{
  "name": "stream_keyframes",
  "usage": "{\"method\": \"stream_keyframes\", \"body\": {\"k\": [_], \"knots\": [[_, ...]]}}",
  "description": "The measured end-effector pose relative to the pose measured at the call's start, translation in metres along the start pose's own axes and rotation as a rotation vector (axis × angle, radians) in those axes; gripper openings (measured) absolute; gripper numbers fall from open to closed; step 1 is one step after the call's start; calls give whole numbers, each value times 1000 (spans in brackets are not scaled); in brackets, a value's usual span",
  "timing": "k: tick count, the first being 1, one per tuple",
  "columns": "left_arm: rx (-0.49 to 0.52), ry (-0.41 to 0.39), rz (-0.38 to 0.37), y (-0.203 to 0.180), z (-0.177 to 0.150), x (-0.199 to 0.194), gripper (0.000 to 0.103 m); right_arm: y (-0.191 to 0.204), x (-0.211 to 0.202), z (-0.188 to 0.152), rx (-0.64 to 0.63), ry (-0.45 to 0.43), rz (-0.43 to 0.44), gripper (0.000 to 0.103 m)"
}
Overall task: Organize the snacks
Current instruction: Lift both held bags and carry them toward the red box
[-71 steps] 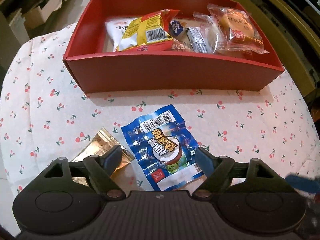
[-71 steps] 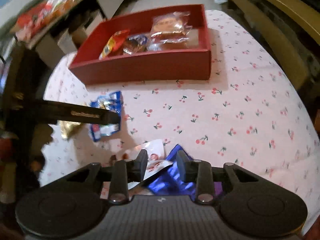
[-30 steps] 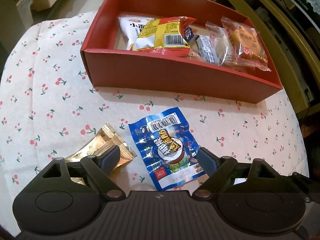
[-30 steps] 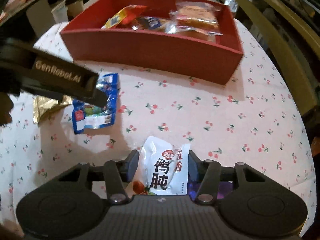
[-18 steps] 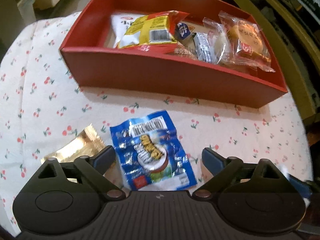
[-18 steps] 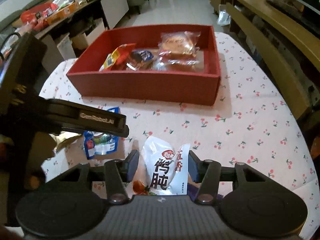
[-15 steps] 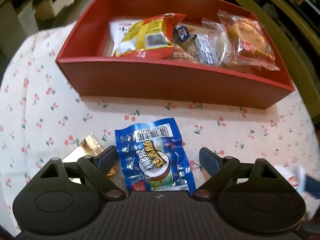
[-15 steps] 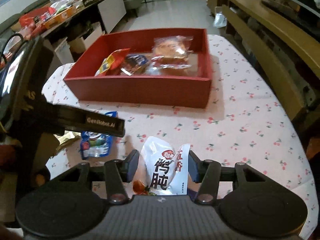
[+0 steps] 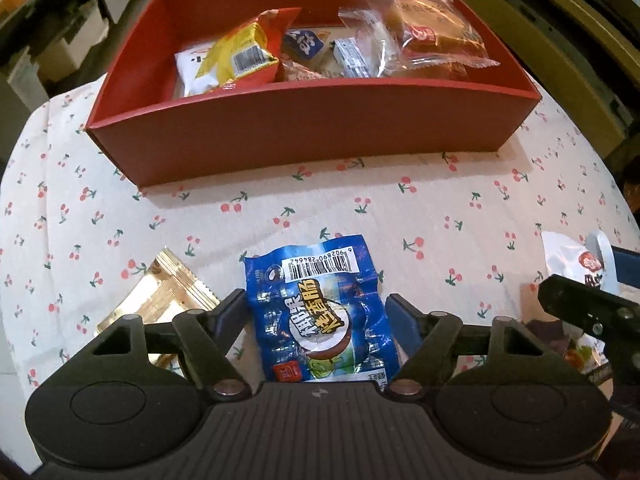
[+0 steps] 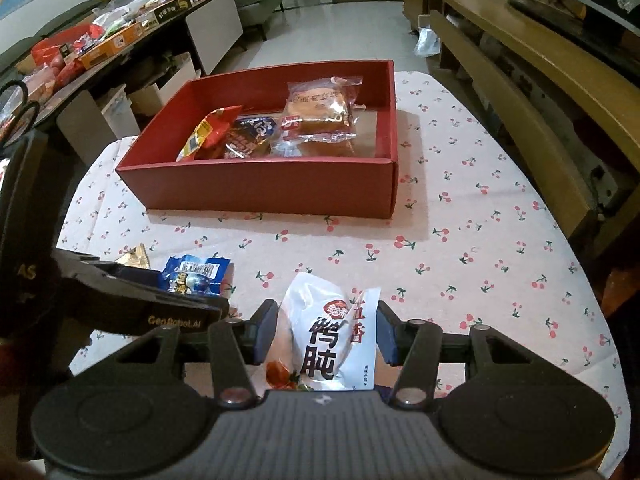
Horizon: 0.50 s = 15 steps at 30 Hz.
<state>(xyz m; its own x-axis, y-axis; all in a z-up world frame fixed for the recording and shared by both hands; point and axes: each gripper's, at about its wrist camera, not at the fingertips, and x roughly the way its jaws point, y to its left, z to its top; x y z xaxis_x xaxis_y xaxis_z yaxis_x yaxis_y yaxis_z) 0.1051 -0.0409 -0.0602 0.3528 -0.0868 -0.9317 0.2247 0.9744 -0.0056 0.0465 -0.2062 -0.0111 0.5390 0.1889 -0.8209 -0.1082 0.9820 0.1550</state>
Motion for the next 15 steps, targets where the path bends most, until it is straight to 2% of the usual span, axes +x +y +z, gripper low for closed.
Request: {"method": "stream_keyframes", "body": {"k": [1,3,5,8,10,11,15], "knots": [[3,0,0,-1,0,0,81,0,1,0,-1,3,-2,59],[-1,9,-11,-4,-3,-2,93,0,3,-1,0,9,-8,59],[-7,19,-18,-4,-7,0,96,-1,4,0,5,14,-10,59],[17,12,13,-10,-9,1,94,1,5,1,1,17,-9,59],[21,1,17,-12,-10,-2,86,3,5,1,-7,17,-5,59],[21,-5,22,-13,-10,-6,78,2,5,1,-7,15,-4,59],[-1,-5,-17,-10,-9,-12,77,-5,-2,3,18,-13,-2,59]]}}
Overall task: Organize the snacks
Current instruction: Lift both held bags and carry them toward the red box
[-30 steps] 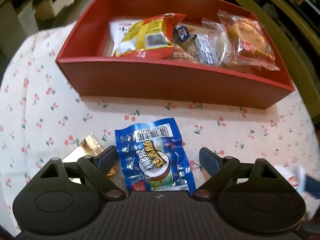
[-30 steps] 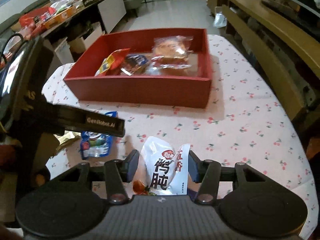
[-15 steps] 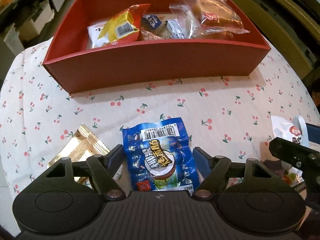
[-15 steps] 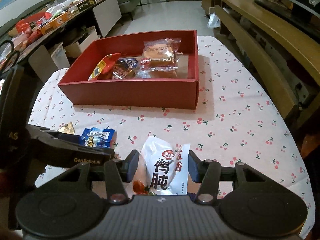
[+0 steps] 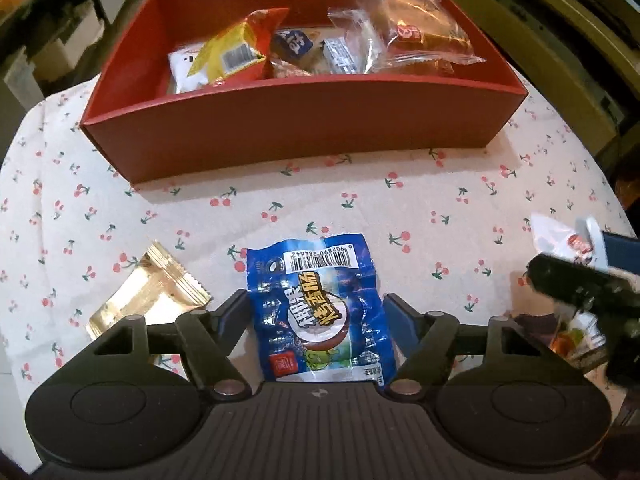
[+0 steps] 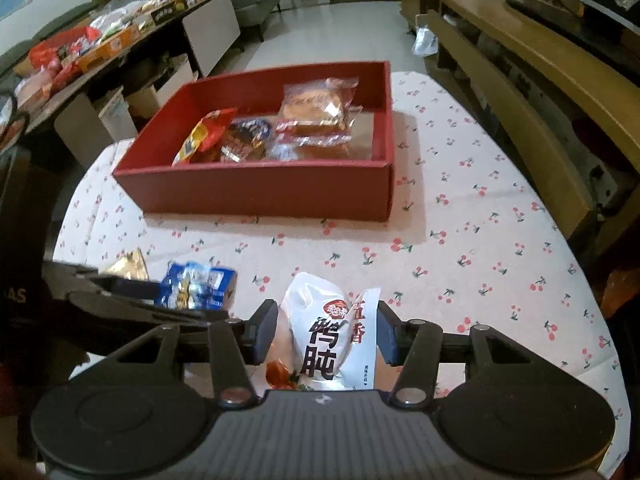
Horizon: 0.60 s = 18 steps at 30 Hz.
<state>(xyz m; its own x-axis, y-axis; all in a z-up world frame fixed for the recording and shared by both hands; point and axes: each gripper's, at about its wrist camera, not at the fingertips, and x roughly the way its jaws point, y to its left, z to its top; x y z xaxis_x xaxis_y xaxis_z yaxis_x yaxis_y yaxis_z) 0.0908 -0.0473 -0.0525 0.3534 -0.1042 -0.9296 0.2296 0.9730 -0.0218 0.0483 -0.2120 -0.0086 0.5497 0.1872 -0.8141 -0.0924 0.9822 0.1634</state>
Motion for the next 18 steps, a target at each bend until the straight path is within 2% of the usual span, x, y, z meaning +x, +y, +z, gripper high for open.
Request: {"method": "stream_keyframes", "body": {"k": [18], "knots": [[-16,-70,-45,5,9,-23,77,7,2,4,-14,-17,-21,59]]}}
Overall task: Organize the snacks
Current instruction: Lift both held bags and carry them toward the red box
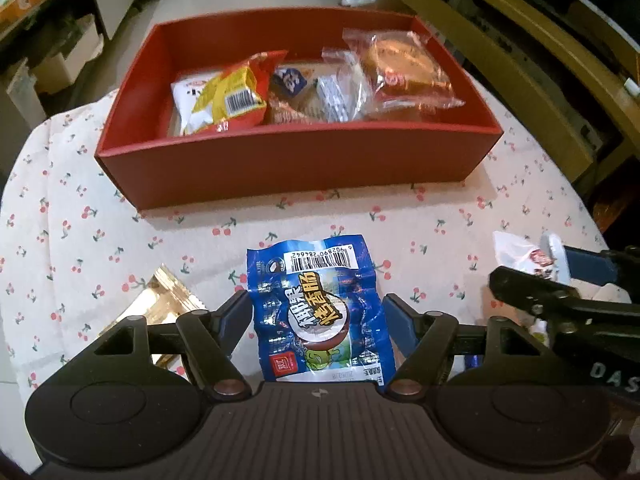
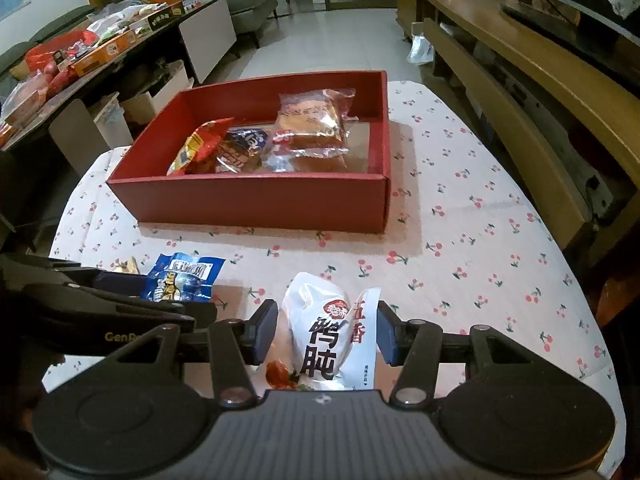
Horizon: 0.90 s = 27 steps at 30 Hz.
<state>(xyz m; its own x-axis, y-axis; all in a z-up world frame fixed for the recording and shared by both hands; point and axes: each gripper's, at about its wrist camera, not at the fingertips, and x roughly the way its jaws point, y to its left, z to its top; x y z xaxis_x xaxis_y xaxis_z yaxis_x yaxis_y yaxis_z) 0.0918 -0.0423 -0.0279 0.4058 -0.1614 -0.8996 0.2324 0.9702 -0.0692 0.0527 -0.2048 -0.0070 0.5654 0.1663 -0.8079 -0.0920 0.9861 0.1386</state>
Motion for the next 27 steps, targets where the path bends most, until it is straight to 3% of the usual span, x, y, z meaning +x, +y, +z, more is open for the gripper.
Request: {"method": "stream_keyframes", "body": {"k": [16,27], "knots": [[-40,-64,5,12,17,-15,77,14,0,21,23,-62,13,59],[-38,-121,49,14,28,-25,77,18,-4,32,37,-102,17,59]]}}
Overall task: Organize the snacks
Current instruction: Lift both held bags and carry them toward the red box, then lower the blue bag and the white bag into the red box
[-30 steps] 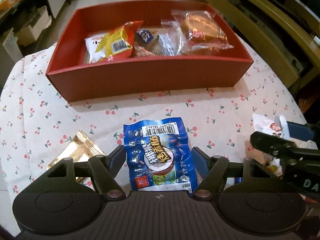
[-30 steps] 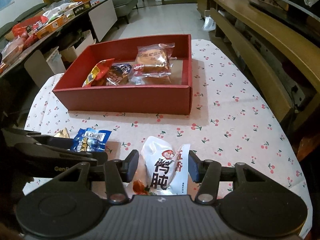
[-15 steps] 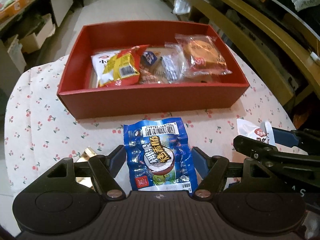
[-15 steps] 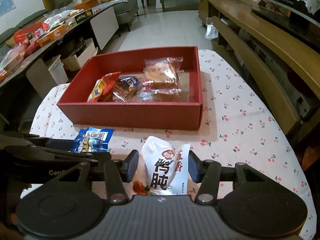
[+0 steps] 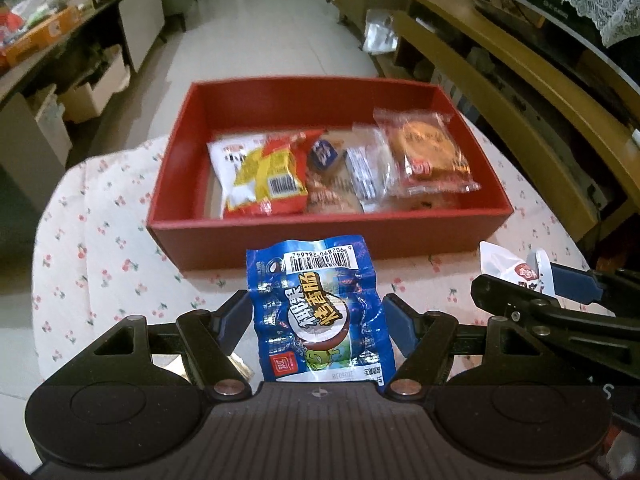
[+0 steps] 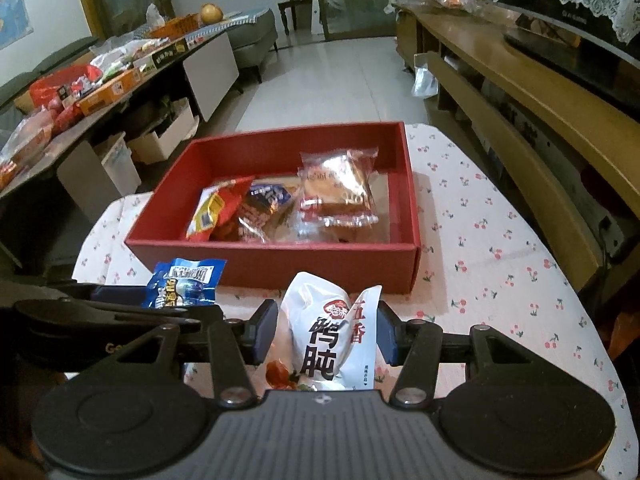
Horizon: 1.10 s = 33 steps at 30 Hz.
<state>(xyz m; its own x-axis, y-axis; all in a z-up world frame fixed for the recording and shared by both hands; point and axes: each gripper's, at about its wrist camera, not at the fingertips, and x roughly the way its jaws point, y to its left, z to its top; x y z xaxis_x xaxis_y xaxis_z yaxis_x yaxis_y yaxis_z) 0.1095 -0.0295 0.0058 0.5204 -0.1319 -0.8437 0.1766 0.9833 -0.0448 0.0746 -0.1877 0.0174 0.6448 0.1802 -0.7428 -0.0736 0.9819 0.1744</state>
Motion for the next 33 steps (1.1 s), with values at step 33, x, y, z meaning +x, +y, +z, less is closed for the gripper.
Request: {"method": "stream_keyframes", "body": {"k": [33], "knots": [[-8,-124,93,10,69,3,75,6,24,70,9,-122,0,59]]}}
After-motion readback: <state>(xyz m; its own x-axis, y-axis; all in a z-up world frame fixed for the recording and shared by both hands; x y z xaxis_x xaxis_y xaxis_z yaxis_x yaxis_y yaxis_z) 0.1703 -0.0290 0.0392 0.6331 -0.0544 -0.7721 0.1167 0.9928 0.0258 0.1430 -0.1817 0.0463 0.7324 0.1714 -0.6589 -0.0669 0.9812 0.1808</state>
